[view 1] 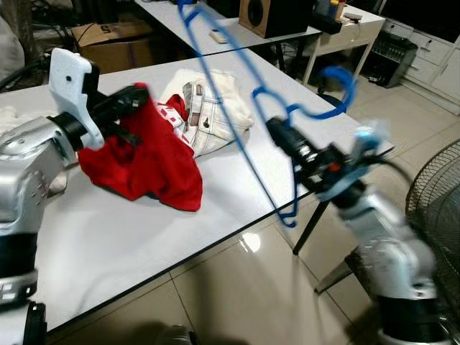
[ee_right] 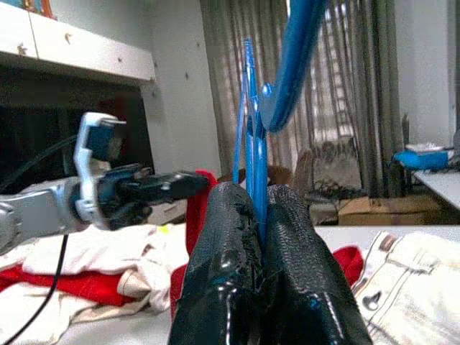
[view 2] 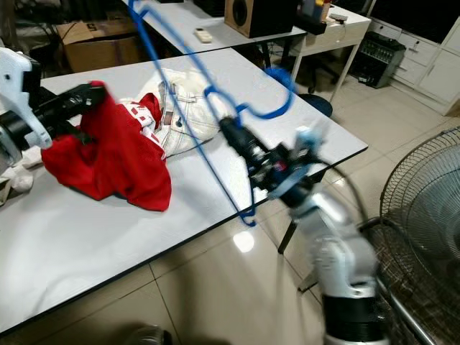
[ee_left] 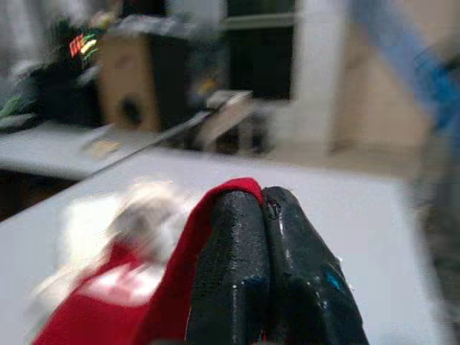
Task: Hang hanger
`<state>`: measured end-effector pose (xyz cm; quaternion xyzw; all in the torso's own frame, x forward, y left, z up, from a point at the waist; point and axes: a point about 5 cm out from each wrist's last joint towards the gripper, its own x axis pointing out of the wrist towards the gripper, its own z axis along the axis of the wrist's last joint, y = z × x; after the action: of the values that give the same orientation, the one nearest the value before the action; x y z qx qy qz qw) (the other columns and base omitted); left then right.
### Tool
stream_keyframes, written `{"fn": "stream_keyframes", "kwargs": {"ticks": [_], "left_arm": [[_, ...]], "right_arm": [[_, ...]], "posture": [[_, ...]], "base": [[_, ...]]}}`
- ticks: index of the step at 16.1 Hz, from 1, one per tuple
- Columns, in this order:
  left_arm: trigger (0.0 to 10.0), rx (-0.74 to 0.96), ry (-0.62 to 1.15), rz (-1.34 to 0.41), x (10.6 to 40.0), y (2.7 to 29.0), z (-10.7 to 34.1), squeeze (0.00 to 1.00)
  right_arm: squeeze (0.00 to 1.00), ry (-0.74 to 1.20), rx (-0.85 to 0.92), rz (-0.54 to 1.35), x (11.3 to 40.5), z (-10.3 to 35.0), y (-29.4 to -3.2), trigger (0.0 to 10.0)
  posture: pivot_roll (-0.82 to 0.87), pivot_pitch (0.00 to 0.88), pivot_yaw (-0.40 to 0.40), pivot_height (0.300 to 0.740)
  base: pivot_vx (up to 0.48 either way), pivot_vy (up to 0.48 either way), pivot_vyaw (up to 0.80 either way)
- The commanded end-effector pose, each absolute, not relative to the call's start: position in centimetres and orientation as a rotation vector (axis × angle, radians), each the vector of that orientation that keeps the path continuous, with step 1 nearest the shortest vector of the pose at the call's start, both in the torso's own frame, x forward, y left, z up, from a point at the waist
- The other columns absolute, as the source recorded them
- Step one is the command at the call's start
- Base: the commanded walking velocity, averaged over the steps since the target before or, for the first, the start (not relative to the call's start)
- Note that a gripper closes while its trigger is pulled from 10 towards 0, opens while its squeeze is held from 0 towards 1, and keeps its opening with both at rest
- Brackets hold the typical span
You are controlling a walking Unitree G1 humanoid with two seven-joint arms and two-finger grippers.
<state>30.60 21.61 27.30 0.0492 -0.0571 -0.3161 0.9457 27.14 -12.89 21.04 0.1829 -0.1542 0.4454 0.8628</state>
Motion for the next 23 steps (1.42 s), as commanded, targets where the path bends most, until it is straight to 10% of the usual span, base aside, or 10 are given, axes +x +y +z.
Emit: {"fn": "stream_keyframes", "kwargs": {"ticks": [1,4,9,13,14,15,23], "left_arm": [[0.0,0.075,-0.212,-0.7,29.8,20.9,29.2,0.0],[0.0,0.156,-0.161,-0.563,30.9,21.7,28.4,0.0],[0.0,0.088,0.052,0.367,36.2,31.1,21.9,0.0],[0.3,0.257,0.202,0.42,35.7,33.1,18.6,0.0],[10.0,0.293,0.238,0.241,35.7,32.3,17.6,0.49],[10.0,0.377,0.251,0.164,35.6,32.3,17.3,1.0],[10.0,0.602,0.359,0.121,32.1,38.4,19.6,1.0]], "right_arm": [[0.0,-0.331,0.376,0.917,27.0,21.5,-13.5,10.0],[0.0,-0.261,0.334,0.832,27.4,20.4,-14.4,10.0],[0.0,-0.134,0.282,0.618,28.1,17.4,-15.9,10.0],[0.0,-0.118,0.253,0.598,27.5,17.0,-16.2,10.0],[0.0,-0.104,0.25,0.6,27.2,16.6,-16.1,10.0],[0.0,-0.09,0.237,0.62,27.0,16.3,-15.7,10.0],[0.0,-0.068,0.217,0.644,26.5,16.0,-15.8,10.0]], "posture": [[0.01,0.0,-0.032,0.74],[0.0,0.0,-0.037,0.74],[-0.01,0.0,-0.04,0.74],[-0.04,0.0,-0.01,0.74],[-0.03,0.0,-0.015,0.74],[-0.03,0.0,-0.02,0.74],[-0.01,0.0,-0.041,0.74]], "base": [[0.0,0.0,0.0],[0.0,0.0,0.0],[0.0,0.0,0.0],[0.0,0.0,0.0],[0.0,0.0,0.0],[0.0,0.0,0.0],[0.0,0.0,0.0]]}}
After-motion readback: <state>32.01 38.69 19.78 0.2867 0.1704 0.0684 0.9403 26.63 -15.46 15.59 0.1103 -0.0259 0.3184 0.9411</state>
